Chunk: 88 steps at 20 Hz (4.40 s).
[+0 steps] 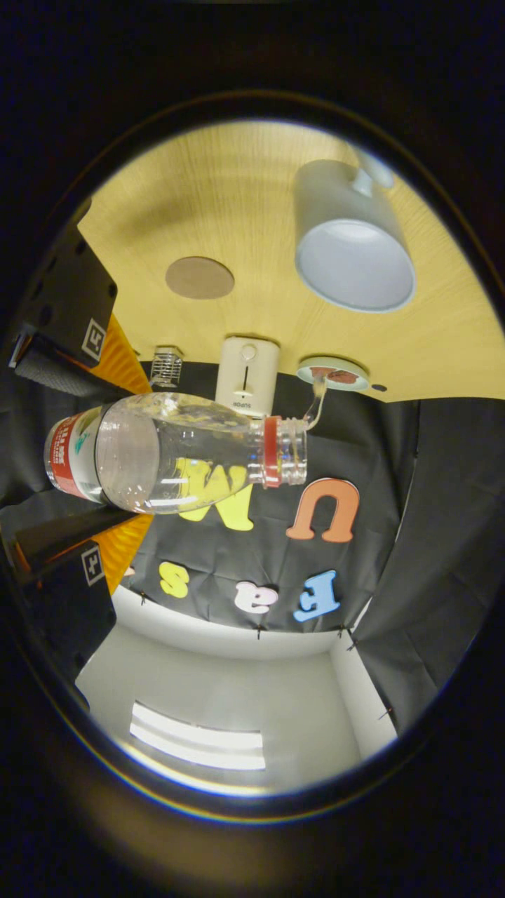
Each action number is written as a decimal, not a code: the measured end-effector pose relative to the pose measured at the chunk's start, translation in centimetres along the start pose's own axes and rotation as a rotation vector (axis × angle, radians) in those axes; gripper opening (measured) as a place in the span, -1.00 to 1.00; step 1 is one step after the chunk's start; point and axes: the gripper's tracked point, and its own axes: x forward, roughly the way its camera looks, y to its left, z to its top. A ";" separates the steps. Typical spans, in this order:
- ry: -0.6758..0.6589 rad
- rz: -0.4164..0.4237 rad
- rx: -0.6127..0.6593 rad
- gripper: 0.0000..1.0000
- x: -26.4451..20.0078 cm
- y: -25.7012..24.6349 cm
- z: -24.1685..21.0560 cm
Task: Take the bottle from table, then pour the juice into the cup, finally place the bottle on the coaster
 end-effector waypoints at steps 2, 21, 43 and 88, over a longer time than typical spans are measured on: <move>-0.006 0.005 0.001 0.61 0.0 0.2 0.1; -0.033 0.010 -0.079 0.61 -0.3 0.8 0.7; -0.063 -0.051 -0.173 0.60 0.4 0.2 1.1; -0.151 -0.284 -0.427 0.60 1.9 -5.2 3.7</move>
